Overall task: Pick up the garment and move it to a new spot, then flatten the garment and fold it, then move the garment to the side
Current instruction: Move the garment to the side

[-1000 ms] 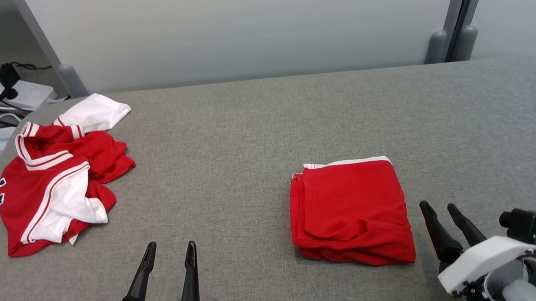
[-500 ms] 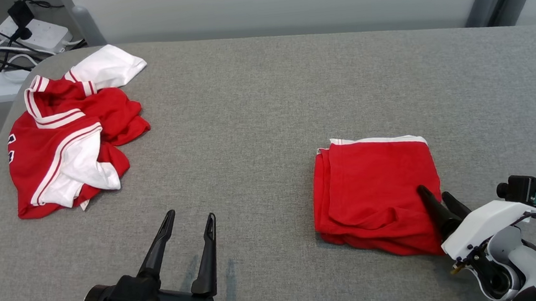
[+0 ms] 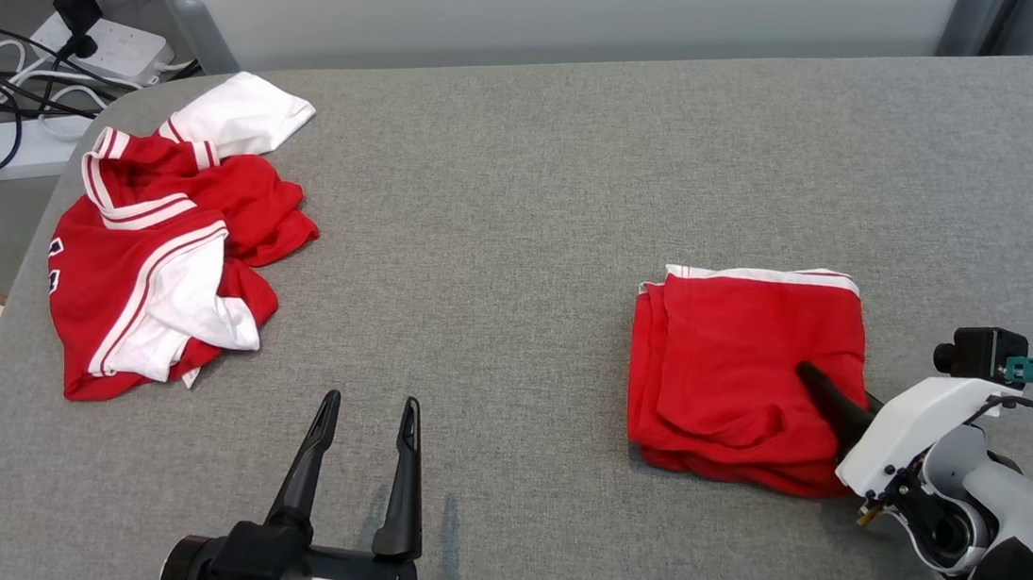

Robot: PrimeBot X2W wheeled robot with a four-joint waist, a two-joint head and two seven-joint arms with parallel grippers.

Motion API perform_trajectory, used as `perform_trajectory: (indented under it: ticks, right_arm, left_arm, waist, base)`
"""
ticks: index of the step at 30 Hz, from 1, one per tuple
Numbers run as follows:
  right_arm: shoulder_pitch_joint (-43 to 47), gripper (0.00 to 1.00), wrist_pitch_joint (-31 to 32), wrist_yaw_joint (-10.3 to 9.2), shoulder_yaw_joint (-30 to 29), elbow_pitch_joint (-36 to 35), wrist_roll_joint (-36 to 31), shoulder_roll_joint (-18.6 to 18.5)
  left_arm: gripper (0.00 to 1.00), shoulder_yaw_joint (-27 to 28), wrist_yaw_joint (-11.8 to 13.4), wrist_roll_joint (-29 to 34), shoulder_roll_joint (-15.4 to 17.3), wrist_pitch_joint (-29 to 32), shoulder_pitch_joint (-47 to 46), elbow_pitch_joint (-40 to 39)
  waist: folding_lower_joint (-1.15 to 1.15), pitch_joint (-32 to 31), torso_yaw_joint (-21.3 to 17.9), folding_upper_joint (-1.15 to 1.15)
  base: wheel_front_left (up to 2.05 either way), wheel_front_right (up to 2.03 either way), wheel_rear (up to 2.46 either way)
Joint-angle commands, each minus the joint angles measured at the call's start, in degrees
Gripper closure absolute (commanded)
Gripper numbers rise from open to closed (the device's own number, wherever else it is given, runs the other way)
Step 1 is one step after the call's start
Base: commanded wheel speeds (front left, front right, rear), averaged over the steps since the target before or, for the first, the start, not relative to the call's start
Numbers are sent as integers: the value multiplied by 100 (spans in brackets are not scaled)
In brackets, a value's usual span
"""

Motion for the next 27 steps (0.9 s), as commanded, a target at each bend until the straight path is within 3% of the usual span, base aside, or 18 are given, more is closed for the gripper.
perform_trajectory:
  ticks: [1, 6, 12, 27]
  right_arm:
    - [39, 100, -111, 0, 254, -24, 32, -10]
    - [-165, 100, -696, 0, 611, -97, -222, -180]
    - [-319, 100, -871, 0, 704, -166, -537, -244]
    - [159, 100, -883, 0, -991, -1023, -2246, 1]
  left_arm:
    - [0, 154, 4, 35, 17, -50, -289, -200]
    - [0, 175, -6, 18, 17, -50, -268, -222]
    - [0, 186, -43, 38, 17, -50, -250, -219]
    - [0, 197, -254, 182, 17, -50, -356, -285]
  waist:
    - [0, 5, 27, 0]
    - [0, 32, 9, 0]
    - [0, -15, -167, 0]
    - [0, 67, -1203, 0]
  base:
    - [0, 0, 0]
    - [0, 0, 0]
    - [0, 0, 0]
    - [0, 0, 0]
